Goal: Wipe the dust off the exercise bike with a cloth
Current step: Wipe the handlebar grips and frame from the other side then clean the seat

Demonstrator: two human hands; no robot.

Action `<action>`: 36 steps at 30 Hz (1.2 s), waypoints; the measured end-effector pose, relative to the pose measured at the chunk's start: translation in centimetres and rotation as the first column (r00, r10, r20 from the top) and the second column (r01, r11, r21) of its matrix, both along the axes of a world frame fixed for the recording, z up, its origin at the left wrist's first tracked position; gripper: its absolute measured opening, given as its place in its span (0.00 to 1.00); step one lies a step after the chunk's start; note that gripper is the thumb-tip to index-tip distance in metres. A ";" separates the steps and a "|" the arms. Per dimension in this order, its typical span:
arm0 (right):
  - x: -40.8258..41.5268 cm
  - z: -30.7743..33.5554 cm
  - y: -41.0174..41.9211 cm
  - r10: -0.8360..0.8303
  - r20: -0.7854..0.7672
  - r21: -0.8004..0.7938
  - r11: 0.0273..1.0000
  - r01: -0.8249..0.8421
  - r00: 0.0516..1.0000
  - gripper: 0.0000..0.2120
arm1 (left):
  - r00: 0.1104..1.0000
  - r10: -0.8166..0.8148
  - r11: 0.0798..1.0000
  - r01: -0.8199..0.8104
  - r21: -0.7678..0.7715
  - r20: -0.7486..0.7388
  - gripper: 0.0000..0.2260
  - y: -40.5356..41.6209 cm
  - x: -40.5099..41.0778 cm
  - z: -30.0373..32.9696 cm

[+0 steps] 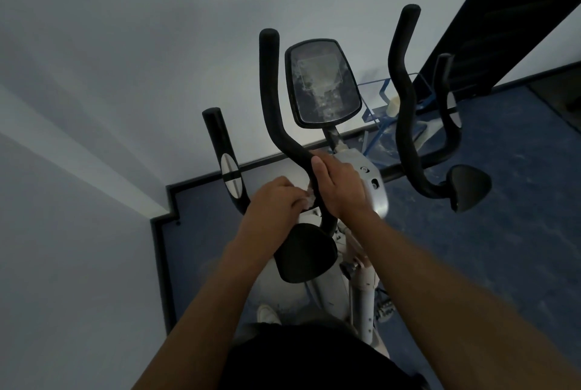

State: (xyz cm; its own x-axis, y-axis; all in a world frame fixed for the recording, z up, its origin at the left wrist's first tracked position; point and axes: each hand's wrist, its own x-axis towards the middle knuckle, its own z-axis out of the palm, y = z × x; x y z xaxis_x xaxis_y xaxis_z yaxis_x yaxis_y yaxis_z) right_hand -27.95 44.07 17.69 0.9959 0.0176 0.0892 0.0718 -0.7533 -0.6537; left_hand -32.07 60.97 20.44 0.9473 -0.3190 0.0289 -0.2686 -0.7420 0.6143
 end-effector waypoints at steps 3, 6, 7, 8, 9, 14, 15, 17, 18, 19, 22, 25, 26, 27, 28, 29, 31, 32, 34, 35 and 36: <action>-0.1 0.2 0.0 -0.008 -0.001 0.014 1.000 0.008 1.000 0.17 | 0.999 0.033 0.999 -0.032 0.008 -0.041 0.10 1.8 -1.3 0.1; -0.2 0.3 0.1 -0.015 -0.022 0.012 1.000 0.015 1.000 0.16 | 0.994 0.078 0.997 -0.080 -0.021 -0.075 0.10 2.9 -1.3 0.7; -0.2 0.3 0.1 -0.015 -0.027 0.017 1.000 0.016 1.000 0.17 | 0.993 0.094 0.995 -0.097 -0.034 -0.073 0.10 2.6 -0.6 0.8; -0.2 0.4 0.1 -0.016 -0.028 0.017 1.000 0.016 0.999 0.18 | 0.993 0.090 0.995 -0.093 -0.035 -0.074 0.11 2.1 0.3 0.8; -0.2 0.4 0.1 -0.017 -0.026 0.010 1.000 0.017 1.000 0.20 | 0.995 0.064 0.998 -0.065 -0.013 -0.079 0.11 1.2 1.1 0.8; -0.2 0.2 -0.1 -0.003 -0.019 -0.007 1.000 0.003 1.000 0.23 | 0.992 -0.072 0.994 0.080 0.070 -0.104 0.12 -0.5 1.4 0.1; -0.1 0.0 0.0 -0.002 -0.020 -0.007 1.000 0.002 1.000 0.23 | 0.993 -0.084 0.995 0.089 0.054 -0.086 0.11 0.2 0.7 0.1; 0.0 -0.3 -0.1 -0.003 -0.022 -0.016 1.000 0.003 1.000 0.22 | 0.993 -0.094 0.995 0.095 0.006 -0.072 0.10 1.7 -0.4 0.1; 0.1 -0.3 -0.1 -0.001 -0.022 -0.022 1.000 0.000 1.000 0.23 | 0.994 -0.088 0.996 0.088 -0.011 -0.062 0.09 2.2 -0.7 0.2; 0.1 -0.3 -0.1 0.005 -0.021 -0.026 1.000 -0.006 1.000 0.24 | 0.996 -0.081 0.996 0.080 -0.025 -0.028 0.08 2.2 -0.7 0.3; 0.1 0.0 -0.1 0.018 -0.016 -0.038 0.999 -0.018 1.000 0.26 | 0.993 -0.114 0.993 0.115 -0.028 0.037 0.08 0.8 0.3 0.2; 0.0 0.2 -0.1 0.021 -0.018 -0.030 0.999 -0.021 1.000 0.25 | 0.985 -0.175 0.984 0.175 0.035 -0.001 0.07 -0.2 1.0 0.4; 0.0 0.2 -0.1 0.020 -0.021 -0.024 1.000 -0.020 1.000 0.25 | 0.982 -0.186 0.981 0.187 0.046 -0.029 0.07 0.1 1.0 0.5; 0.0 0.2 -0.1 0.019 -0.021 -0.019 1.000 -0.019 1.000 0.24 | 0.980 -0.193 0.980 0.195 0.048 -0.054 0.08 0.6 0.9 0.6; -0.1 0.2 -0.1 0.019 -0.019 -0.017 1.000 -0.019 1.000 0.24 | 0.979 -0.190 0.980 0.194 0.050 -0.075 0.08 1.3 0.7 0.6; -0.1 0.1 -0.1 0.016 -0.015 -0.017 1.000 -0.016 1.000 0.24 | 0.980 -0.178 0.982 0.183 0.044 -0.089 0.09 1.9 0.5 0.6; 0.0 0.0 0.0 0.017 -0.010 -0.020 1.000 -0.017 1.000 0.24 | 0.987 -0.148 0.989 0.149 0.012 -0.062 0.09 2.1 0.4 0.6; 0.1 0.0 0.0 0.021 -0.007 -0.023 1.000 -0.022 1.000 0.24 | 0.988 -0.152 0.988 0.152 0.004 -0.034 0.09 1.7 0.7 0.5; 0.1 -0.1 0.0 0.033 0.003 -0.039 0.999 -0.032 0.999 0.25 | 0.984 -0.179 0.983 0.180 0.044 -0.021 0.09 0.3 1.4 0.4; 0.0 -0.1 -0.1 0.034 0.010 -0.042 0.999 -0.033 0.999 0.26 | 0.983 -0.183 0.980 0.185 0.080 -0.029 0.09 -0.5 1.6 0.5; 0.0 0.0 -0.1 0.031 0.015 -0.039 0.999 -0.030 0.999 0.26 | 0.985 -0.168 0.980 0.171 0.101 -0.039 0.09 -1.1 1.8 0.6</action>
State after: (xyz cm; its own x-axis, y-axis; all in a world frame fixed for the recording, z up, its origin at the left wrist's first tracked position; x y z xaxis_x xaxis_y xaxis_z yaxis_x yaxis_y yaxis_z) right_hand -27.98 43.97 17.74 0.9933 0.0517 0.1031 0.1050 -0.7755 -0.6226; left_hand -30.32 59.85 21.01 0.8791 -0.4749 -0.0401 -0.3787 -0.7471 0.5464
